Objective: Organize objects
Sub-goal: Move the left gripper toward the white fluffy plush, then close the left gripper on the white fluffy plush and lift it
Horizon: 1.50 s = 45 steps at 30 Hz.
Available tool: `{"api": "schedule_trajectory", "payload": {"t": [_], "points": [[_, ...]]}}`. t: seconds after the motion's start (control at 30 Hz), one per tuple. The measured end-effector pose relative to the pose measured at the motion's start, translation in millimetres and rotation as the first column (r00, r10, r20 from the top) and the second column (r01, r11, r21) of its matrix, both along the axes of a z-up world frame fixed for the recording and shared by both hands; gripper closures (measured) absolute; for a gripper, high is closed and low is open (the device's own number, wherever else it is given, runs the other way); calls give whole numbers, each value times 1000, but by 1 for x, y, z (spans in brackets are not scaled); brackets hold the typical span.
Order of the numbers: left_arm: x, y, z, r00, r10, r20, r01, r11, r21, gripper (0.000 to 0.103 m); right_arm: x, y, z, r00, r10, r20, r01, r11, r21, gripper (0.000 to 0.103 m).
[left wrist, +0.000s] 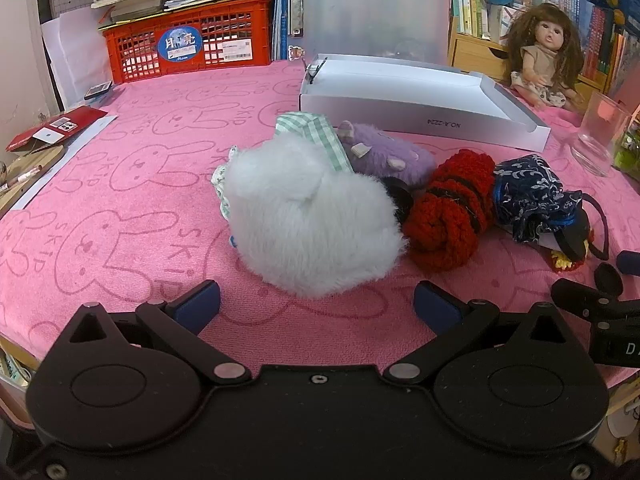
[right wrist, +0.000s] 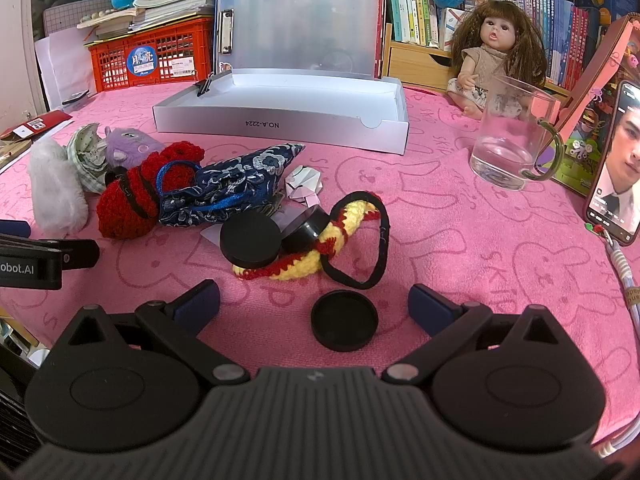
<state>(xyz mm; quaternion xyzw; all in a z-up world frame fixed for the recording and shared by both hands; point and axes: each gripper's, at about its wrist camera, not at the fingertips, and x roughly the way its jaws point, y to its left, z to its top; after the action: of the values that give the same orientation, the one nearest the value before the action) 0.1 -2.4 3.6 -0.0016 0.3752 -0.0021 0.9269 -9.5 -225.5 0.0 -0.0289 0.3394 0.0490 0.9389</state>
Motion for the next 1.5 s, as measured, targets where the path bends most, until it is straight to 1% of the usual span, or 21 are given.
{"api": "schedule_trajectory", "payload": {"t": [0.4, 0.7, 0.77, 0.93, 1.03, 1.13, 1.27, 1.4, 1.5], "points": [[-1, 3, -3, 1000, -19, 1, 19, 1000, 7, 0, 0, 0, -1, 1000, 3, 1, -3, 1000, 1, 0], [-3, 5, -4, 999, -53, 11, 52, 999, 10, 0, 3, -1, 0, 1000, 15, -6, -15, 1000, 1, 0], [-3, 6, -3, 998, -60, 7, 59, 998, 11, 0, 3, -3, 2, 1000, 23, -16, -23, 1000, 9, 0], [-3, 9, 1, 998, -65, -5, 65, 998, -1, 0, 3, -12, 5, 1000, 5, -24, -3, 998, 58, 0], [-6, 16, 7, 997, -67, 28, 69, 997, -41, 0, 0, -13, 6, 1000, 6, -14, -5, 999, 44, 0], [-10, 24, 18, 994, -62, 87, 70, 994, -86, 0, -4, -12, 6, 1000, 11, 2, -11, 1000, 19, 0], [-10, 33, 32, 988, -36, 153, 53, 993, -109, 0, -7, -14, 8, 1000, 4, 20, -4, 1000, 11, 0], [-4, 38, 39, 986, -25, 164, 47, 990, -134, 0, -11, -19, 10, 999, -10, 39, 9, 1000, 28, 0], [0, 39, 38, 987, -20, 160, 45, 987, -153, 4, -14, -22, 10, 999, -10, 49, 9, 999, 34, 0]]}}
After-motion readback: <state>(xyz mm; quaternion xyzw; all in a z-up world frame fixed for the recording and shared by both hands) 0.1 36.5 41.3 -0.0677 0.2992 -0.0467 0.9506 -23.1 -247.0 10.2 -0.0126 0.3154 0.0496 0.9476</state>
